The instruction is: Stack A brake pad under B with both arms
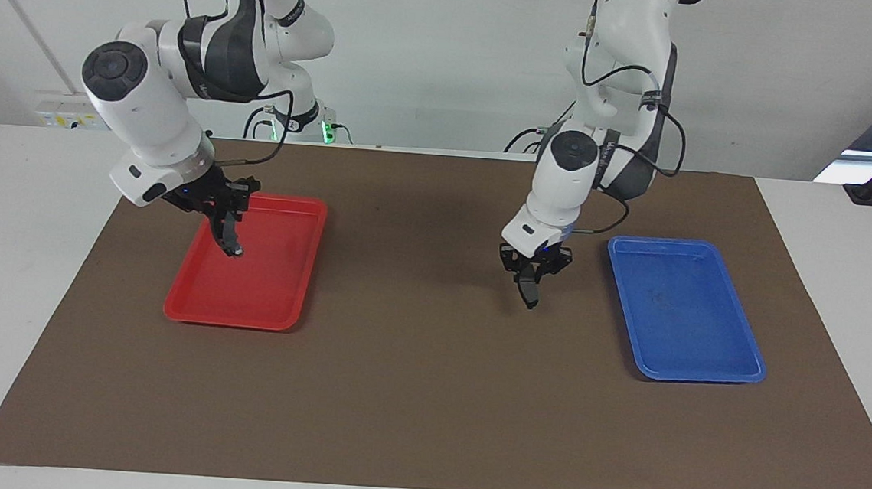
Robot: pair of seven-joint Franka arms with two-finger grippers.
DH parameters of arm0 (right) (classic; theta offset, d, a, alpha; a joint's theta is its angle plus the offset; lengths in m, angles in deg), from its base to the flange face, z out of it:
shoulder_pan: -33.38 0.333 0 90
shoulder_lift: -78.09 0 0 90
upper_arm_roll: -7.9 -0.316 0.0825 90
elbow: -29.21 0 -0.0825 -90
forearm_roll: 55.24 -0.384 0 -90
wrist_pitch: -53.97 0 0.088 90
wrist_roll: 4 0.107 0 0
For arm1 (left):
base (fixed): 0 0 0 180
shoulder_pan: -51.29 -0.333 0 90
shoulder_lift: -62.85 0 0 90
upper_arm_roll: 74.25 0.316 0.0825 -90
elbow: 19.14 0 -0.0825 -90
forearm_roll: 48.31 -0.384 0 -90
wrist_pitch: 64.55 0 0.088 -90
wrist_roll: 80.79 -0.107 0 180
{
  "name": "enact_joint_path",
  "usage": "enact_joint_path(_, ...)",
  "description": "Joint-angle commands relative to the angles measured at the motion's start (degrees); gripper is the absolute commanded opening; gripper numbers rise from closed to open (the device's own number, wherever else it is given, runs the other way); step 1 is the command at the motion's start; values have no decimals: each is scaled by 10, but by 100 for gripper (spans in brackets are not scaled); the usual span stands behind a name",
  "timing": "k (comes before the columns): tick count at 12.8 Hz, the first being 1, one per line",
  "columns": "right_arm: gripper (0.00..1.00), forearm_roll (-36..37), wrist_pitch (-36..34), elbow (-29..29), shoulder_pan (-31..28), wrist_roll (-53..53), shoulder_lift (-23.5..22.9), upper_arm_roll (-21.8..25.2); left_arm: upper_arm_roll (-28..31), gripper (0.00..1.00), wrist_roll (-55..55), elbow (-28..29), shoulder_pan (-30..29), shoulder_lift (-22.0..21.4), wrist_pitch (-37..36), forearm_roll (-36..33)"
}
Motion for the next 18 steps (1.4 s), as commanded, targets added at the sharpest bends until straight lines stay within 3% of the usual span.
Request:
enact_joint_path(1,1,-4,-4,-5,-4,3,-6,-2,11,1,55,-52,43,66,19,-10)
enact_joint_path(5,1,-4,2,-3,-1,5,-6,-3,10,18,72,-28,68,75,48,-10)
enact_joint_path(6,1,-5,6,-3,0,5,-6,-4,8,38,73,-28,67,75,49,-10)
enact_joint_path(8,1,-5,20,5,15,6,-5,-3,10,99,73,-28,61,75,48,-9)
enact_joint_path(11,1,-7,37,12,28,12,-6,-4,14,100,63,-28,42,55,36,-10)
enact_joint_path(15,1,-57,93,-2,132,118,-37,-8,14,100,-9,-28,-43,-3,-24,-10)
enact_joint_path(18,0,-103,171,-29,233,248,-94,-8,14,100,-109,-32,-122,-46,-85,-10)
